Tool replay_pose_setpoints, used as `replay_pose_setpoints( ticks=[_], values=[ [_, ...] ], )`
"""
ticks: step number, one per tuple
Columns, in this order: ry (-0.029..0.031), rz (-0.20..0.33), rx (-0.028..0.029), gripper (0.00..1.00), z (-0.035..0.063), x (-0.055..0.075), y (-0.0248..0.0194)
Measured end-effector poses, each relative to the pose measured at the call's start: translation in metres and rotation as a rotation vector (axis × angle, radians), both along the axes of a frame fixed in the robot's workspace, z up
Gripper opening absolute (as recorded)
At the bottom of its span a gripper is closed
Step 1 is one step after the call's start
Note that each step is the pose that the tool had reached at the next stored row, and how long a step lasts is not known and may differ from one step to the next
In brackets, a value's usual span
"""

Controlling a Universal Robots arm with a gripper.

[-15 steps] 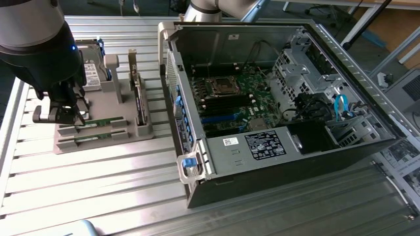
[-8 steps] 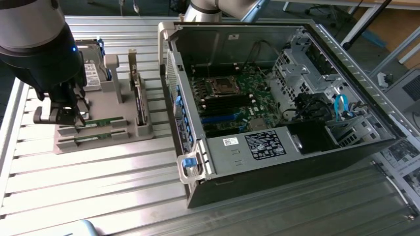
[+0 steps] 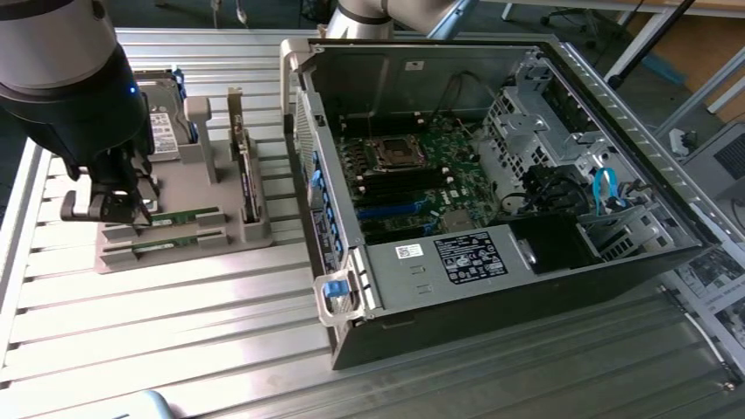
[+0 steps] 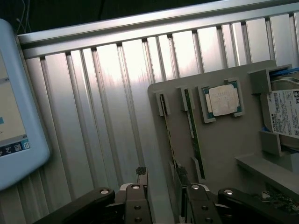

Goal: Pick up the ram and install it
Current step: 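Pick up the ram and move it above insertion slot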

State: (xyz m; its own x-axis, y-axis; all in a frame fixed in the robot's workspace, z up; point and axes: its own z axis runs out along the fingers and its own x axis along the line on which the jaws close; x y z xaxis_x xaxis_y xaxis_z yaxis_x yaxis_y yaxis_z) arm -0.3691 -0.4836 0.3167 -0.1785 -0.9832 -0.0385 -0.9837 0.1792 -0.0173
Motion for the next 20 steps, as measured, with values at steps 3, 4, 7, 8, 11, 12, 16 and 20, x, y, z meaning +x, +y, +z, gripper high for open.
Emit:
replay_pose_setpoints(
  ticks=[3, 4, 7, 8, 11, 12, 16, 20],
  values=[
    [0.0001, 0.000, -0.0001, 0.36, -0.0007, 0.0000, 0.0000],
    [0.0001, 0.000, 0.0000, 0.36, -0.0010, 0.0000, 0.0000],
    [0.0000, 0.000, 0.0000, 0.36, -0.0017, 0.0000, 0.0000],
    [0.0000, 0.000, 0.0000, 0.36, -0.0019, 0.0000, 0.0000],
    [0.0000, 0.000, 0.0000, 0.36, -0.0027, 0.0000, 0.0000],
    [0.0000, 0.000, 0.0000, 0.36, -0.0030, 0.0000, 0.0000],
    [0.0000, 0.000, -0.0001, 0.36, -0.0042, 0.0000, 0.0000],
    [0.0001, 0.000, -0.0001, 0.36, -0.0055, 0.0000, 0.0000]
  ],
)
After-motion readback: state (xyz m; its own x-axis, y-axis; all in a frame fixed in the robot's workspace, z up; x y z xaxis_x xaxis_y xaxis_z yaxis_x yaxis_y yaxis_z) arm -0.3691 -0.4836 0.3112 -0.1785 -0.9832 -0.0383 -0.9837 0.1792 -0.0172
